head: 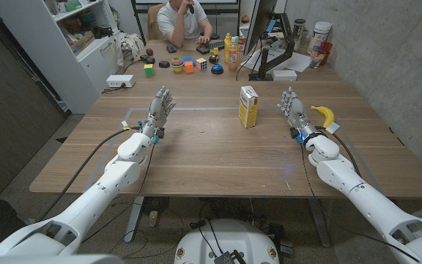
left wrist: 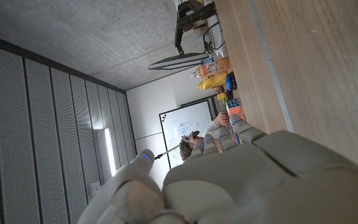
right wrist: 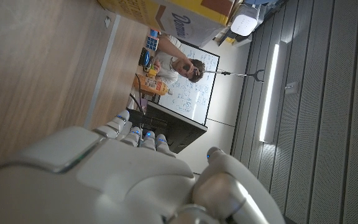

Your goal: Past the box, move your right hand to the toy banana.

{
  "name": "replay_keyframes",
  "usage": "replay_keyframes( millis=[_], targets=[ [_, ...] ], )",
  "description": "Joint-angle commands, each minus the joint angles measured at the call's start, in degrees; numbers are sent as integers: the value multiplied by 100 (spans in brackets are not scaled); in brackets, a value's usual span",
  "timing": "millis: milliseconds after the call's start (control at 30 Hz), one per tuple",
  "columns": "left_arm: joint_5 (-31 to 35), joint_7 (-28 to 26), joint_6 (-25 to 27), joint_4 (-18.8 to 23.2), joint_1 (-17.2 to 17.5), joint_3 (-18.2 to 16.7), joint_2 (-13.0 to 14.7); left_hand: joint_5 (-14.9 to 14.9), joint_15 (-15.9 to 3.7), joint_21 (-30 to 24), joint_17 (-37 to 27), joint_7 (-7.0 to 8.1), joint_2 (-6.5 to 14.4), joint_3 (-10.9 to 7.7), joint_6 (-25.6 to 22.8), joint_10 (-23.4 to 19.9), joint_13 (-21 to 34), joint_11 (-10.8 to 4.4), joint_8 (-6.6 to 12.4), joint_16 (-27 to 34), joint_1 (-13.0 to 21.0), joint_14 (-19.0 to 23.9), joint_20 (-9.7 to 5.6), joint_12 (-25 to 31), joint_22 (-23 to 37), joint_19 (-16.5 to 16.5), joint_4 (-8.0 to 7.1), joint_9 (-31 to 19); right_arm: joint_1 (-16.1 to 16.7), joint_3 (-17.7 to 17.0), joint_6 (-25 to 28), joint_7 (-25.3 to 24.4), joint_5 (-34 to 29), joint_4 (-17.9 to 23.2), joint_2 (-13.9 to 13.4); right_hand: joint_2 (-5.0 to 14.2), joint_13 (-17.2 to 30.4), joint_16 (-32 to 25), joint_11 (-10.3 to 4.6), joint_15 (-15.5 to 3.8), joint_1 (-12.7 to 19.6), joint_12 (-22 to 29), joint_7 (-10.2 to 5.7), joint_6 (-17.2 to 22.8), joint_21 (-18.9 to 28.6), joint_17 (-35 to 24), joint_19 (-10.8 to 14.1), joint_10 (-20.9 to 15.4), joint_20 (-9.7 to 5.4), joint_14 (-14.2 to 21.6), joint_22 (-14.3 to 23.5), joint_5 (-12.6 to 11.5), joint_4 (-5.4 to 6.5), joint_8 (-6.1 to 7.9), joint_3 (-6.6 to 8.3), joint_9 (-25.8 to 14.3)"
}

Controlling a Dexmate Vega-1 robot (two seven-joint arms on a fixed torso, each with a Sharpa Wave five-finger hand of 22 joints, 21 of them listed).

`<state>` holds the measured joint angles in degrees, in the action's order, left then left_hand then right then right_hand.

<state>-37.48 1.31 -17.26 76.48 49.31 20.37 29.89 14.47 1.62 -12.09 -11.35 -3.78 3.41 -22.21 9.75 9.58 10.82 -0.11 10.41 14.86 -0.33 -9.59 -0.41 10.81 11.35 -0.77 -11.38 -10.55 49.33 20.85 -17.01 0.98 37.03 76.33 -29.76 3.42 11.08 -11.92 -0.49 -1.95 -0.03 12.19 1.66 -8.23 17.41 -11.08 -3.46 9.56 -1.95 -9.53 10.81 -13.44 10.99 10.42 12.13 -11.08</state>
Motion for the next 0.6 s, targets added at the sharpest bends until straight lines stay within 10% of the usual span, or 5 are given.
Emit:
replay_keyframes(
  millis=[33,133,267,600],
  targets=[
    [-31,-41,-52,132,77,-61,30,27,3,-36,-14,-22,733,-35,908,786,19,3,28,23,1,-531,-12,39,21,-46,11,-24,73,-2,-9,-140,-162,187,-106,671,14,-42,2,-150,-13,31,0,-40,27,-13,-15,119,-605,-456,15,-24,-6,39,31,-9],
    [-19,-54,-48,126,71,-55,26,27,7,-37,-14,-18,733,-35,904,782,19,-1,30,27,1,-522,-13,41,21,-41,11,-24,70,53,-54,-365,-511,264,-205,578,12,-55,89,-61,100,64,-26,-8,26,27,43,18,-461,-342,10,-21,-109,49,40,-6],
    [5,-71,-10,132,59,-34,32,29,6,-35,-13,-4,731,-33,865,755,18,-12,43,31,1,-512,82,51,21,-47,11,-24,84,189,282,-1116,-1460,710,-536,322,3,-126,203,367,476,206,-389,594,129,99,619,-510,230,412,1,31,-368,185,64,10],
    [27,-55,-18,66,28,13,-16,30,-4,-31,-13,-5,726,-28,867,763,18,-14,39,29,-1,-521,76,46,21,-59,11,-25,-27,444,902,-2309,-3358,1288,-875,215,-9,-137,242,332,915,489,-412,1563,190,96,1092,-1554,370,1222,14,45,-630,330,122,16]
  ],
)
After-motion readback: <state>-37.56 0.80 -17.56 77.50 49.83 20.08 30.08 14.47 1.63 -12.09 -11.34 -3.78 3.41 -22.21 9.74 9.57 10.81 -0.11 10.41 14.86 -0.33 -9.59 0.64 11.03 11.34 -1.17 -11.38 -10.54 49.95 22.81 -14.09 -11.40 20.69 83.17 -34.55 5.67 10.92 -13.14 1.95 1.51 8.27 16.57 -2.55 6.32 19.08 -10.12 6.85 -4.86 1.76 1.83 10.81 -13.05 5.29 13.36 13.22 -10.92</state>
